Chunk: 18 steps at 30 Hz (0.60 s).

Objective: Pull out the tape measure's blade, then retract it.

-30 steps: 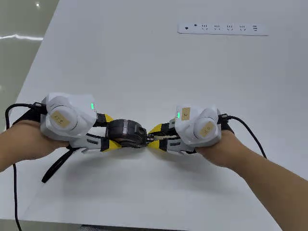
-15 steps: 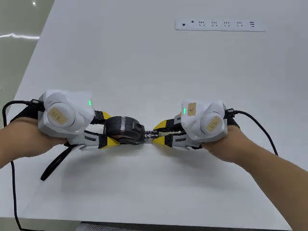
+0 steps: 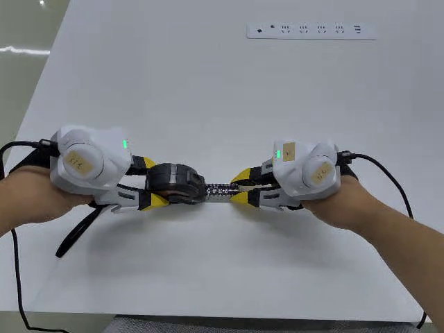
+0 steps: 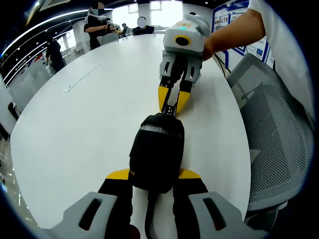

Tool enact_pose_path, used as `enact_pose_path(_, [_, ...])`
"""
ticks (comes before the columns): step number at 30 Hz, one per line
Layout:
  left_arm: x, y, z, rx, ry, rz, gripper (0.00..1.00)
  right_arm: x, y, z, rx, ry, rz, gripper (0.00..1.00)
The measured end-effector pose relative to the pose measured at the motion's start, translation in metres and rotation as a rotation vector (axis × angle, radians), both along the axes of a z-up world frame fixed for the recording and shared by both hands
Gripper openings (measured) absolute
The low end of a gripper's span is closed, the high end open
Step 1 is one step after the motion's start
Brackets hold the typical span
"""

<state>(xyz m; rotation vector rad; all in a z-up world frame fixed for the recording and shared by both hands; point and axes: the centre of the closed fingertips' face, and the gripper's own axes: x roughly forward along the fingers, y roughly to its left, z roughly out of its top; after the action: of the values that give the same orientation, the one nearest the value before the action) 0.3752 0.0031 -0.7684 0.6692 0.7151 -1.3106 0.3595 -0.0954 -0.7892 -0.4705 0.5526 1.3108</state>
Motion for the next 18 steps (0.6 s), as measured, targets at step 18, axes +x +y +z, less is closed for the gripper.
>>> enact_pose_path(18, [0.000,0.000,0.000,0.003,0.000,-0.004,0.26,-0.004,-0.021,-0.001,-0.008,0.012,-0.044,0.08])
